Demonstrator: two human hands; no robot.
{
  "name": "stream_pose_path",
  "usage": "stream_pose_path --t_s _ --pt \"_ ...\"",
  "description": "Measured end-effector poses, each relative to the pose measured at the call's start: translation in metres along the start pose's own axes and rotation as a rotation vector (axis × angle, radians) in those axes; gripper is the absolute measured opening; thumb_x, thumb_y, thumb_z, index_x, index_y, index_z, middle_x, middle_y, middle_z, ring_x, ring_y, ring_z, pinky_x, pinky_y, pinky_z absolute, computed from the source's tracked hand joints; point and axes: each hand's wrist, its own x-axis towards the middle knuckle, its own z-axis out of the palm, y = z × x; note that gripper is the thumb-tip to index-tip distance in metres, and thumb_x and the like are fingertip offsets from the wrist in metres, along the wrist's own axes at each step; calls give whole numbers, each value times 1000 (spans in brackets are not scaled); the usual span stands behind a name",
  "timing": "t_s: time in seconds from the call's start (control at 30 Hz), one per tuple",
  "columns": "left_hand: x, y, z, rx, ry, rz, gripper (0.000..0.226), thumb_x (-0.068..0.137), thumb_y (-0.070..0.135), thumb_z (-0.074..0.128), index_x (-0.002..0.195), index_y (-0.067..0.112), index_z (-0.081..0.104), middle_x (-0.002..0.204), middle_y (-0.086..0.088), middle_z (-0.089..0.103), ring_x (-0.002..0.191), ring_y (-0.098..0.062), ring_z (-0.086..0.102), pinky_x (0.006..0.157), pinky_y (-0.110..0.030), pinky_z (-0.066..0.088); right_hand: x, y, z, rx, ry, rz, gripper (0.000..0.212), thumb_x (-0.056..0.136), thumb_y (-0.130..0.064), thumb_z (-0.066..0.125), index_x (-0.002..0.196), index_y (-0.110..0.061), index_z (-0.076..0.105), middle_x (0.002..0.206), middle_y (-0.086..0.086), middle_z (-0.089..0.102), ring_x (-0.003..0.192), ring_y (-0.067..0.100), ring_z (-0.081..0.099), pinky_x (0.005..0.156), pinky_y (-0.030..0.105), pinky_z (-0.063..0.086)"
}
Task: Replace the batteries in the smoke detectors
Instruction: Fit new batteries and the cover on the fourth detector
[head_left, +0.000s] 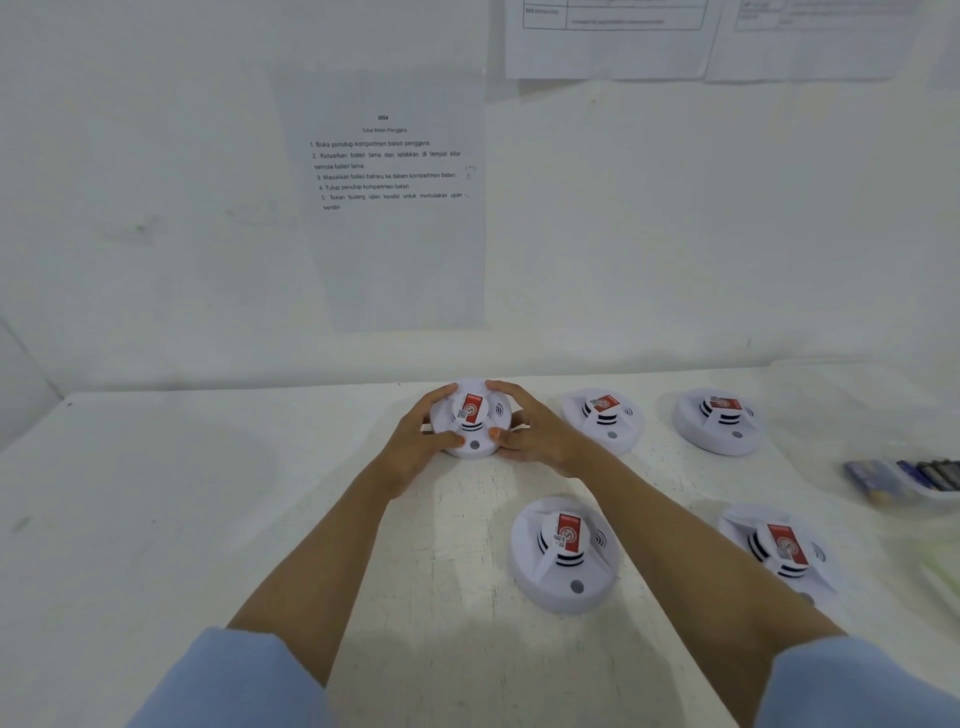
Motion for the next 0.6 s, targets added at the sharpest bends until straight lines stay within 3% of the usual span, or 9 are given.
stream_pose_path --t_s 0.33,0.6 --pt "-1 1 1 -4 1 7 59 82 -2 62 133 20 43 132 -4 50 114 -19 51 81 -19 53 -2 -2 1 9 3 1 57 89 -8 57 138 -24 31 101 -1 53 91 14 57 75 22 55" --pt "-1 0 1 -4 3 -7 60 83 0 63 136 19 41 134 -4 49 118 -22 49 87 -23 52 -3 -3 2 13 2 -1 56 90 -6 56 138 -22 31 100 -4 54 89 10 57 70 17 56"
